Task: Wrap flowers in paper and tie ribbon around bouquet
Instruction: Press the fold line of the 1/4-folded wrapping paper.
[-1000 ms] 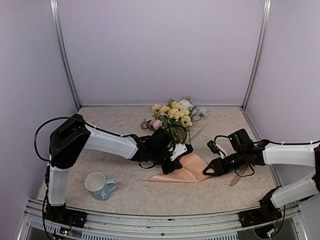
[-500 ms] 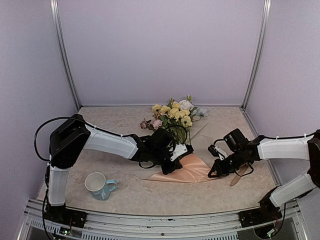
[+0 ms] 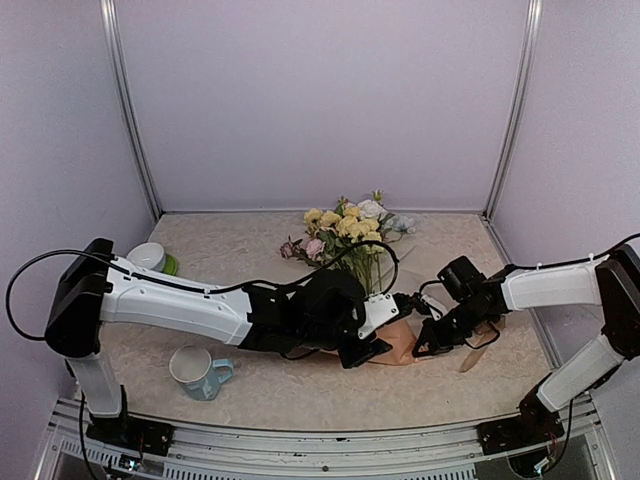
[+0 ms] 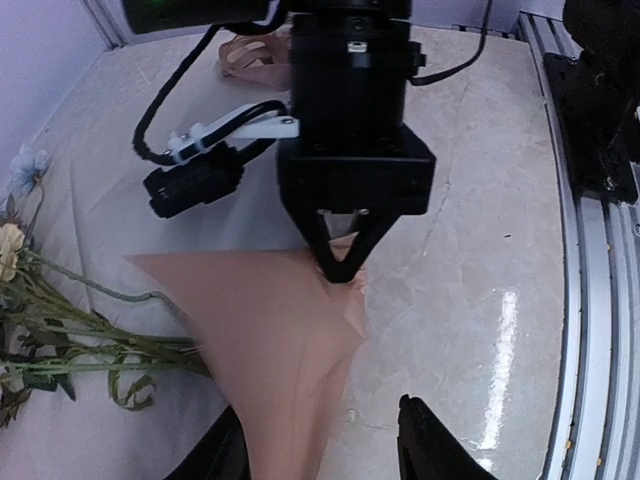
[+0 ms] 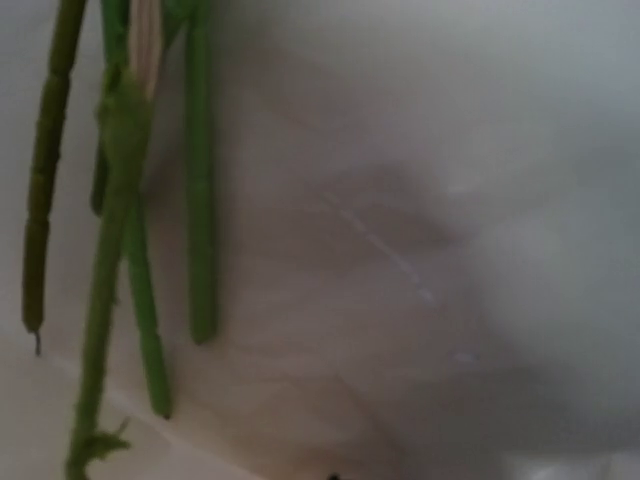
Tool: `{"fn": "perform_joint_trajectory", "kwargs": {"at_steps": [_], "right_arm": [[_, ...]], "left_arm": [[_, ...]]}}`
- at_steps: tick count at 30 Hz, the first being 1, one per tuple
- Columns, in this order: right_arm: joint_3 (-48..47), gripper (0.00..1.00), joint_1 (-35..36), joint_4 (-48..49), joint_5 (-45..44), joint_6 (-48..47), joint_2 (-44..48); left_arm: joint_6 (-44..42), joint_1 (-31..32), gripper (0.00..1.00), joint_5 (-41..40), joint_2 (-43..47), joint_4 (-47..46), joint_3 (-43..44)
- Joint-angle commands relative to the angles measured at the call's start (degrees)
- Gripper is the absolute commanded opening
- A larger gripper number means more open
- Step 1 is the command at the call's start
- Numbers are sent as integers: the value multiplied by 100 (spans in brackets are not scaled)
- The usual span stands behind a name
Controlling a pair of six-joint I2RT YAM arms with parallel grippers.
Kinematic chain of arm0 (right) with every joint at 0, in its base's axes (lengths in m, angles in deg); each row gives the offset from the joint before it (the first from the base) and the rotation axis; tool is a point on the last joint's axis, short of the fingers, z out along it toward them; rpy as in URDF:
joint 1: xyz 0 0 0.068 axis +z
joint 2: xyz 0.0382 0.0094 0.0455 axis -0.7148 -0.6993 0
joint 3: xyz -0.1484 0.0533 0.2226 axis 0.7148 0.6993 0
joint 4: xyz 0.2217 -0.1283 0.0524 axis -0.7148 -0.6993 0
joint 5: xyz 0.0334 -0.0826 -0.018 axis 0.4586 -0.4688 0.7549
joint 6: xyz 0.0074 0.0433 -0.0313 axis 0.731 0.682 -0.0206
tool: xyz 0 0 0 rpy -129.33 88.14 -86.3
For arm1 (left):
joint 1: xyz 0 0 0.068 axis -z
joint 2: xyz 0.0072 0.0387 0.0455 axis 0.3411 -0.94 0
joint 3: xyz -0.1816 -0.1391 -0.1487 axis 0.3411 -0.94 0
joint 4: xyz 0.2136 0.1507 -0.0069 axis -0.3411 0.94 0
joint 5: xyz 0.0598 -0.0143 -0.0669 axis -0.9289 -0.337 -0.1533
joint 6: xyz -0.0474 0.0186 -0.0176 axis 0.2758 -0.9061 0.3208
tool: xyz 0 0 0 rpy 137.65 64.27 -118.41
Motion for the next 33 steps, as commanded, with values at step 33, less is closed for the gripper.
{"fn": "perform_joint_trajectory", "kwargs": {"at_steps": [33], "right_arm": [[-331,28,-228,-1703,-2475,269,578]], "left_arm": [[1597,-790,37,464,-1136,1584,-369]]}}
